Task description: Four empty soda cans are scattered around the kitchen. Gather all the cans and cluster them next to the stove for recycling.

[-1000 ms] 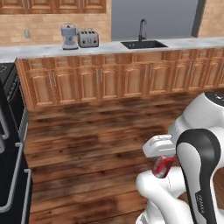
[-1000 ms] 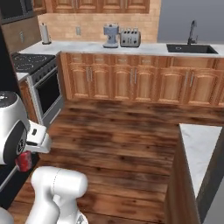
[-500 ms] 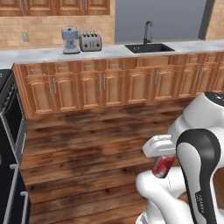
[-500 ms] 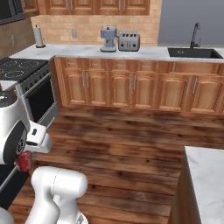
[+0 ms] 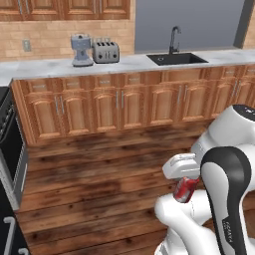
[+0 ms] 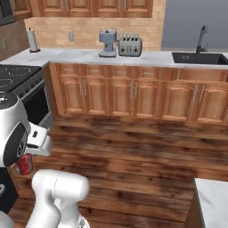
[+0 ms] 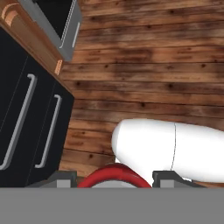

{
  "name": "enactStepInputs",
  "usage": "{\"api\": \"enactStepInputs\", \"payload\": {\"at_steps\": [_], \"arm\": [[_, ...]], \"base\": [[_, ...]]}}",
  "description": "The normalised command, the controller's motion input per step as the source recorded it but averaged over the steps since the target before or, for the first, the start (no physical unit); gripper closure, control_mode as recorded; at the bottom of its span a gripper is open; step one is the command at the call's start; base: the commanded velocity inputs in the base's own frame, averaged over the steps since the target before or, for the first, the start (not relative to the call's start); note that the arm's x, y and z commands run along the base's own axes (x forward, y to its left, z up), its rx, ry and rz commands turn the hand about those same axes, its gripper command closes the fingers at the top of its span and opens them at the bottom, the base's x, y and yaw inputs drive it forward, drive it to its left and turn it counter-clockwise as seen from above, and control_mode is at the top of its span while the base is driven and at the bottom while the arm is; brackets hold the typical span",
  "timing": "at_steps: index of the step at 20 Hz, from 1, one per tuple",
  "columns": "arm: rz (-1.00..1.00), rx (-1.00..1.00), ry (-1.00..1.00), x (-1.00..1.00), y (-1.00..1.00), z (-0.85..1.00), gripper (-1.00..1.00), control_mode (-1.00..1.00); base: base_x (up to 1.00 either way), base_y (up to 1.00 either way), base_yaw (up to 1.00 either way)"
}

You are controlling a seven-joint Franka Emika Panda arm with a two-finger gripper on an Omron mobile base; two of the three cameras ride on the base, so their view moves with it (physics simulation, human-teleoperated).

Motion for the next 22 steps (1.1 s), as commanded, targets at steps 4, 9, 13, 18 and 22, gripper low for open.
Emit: {"api": "enactStepInputs", "payload": {"at_steps": [4, 9, 13, 18, 22], "arm": [[0.00, 0.00, 0.00, 0.00, 0.00, 0.00, 1.00, 1.00], [0.00, 0.00, 0.00, 0.00, 0.00, 0.00, 1.00, 1.00], [0.00, 0.00, 0.00, 0.00, 0.00, 0.00, 1.00, 1.00], [0.00, 0.00, 0.00, 0.00, 0.00, 0.00, 1.00, 1.00], [0.00, 0.00, 0.00, 0.00, 0.00, 0.00, 1.00, 1.00]], "base": [[0.64, 0.20, 0.00], [0.52, 0.18, 0.00], [0.44, 0.11, 0.01], [0.43, 0.04, 0.03], [0.42, 0.00, 0.11]]}}
